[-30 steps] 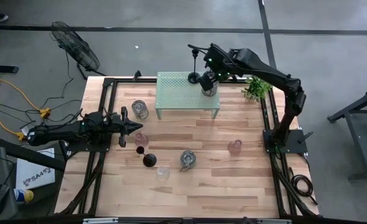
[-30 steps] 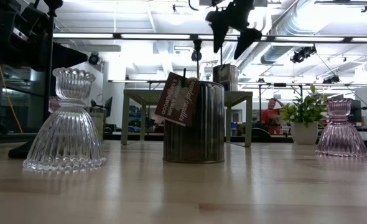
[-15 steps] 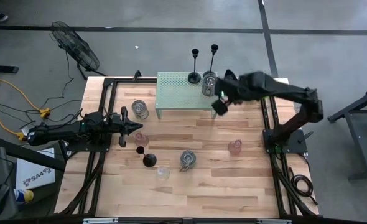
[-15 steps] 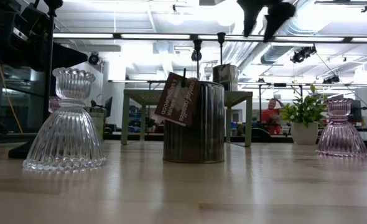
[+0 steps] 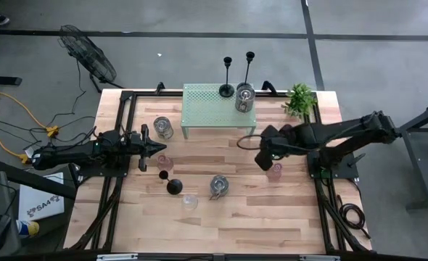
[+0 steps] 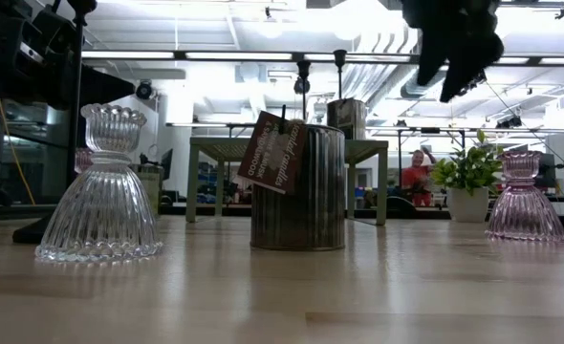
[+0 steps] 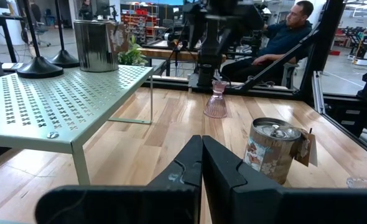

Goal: Pick & Place candle stick holders
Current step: Put the black candle holder on the shelf aligned with the black candle holders

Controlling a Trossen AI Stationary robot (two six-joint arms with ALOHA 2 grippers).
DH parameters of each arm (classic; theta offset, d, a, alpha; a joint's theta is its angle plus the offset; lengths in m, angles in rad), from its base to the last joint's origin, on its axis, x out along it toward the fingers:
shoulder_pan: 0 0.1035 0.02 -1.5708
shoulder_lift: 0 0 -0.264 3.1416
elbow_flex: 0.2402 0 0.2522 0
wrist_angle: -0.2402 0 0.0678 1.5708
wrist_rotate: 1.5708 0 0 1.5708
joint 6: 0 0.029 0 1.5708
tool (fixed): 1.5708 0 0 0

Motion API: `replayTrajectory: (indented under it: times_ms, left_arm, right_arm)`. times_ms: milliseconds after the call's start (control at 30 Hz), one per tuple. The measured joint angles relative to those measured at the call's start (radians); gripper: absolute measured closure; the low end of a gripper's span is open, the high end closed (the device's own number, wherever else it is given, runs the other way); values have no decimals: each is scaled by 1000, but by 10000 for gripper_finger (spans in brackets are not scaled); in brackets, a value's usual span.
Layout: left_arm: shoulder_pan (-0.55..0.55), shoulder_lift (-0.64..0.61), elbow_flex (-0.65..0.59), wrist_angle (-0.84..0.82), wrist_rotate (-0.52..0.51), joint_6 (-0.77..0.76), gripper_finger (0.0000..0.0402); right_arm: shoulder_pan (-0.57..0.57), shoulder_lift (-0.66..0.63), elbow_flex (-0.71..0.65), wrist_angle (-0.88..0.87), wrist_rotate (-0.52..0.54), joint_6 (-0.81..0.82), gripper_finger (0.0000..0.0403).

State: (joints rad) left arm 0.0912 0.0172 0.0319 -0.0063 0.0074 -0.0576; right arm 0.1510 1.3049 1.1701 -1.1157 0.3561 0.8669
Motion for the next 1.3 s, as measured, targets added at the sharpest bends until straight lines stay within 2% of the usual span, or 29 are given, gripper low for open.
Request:
replayTrajectory:
  times_ms: [167,500,700,900,1300]
  left_arm:
    - [0,0,0,0,0,0,402]
    - [0,0,0,0,0,0,402]
    - [0,0,0,0,0,0,402]
    - [0,0,0,0,0,0,402]
    - [0,0,0,0,0,0,402]
  right_arm:
    - [27,-32,-76,-13,1,-3,5]
    - [27,-32,-77,-12,23,-5,11]
    - [27,-32,-77,14,94,-3,11]
    - [34,-32,-79,40,100,1,11]
    - [116,-32,-141,109,228,74,11]
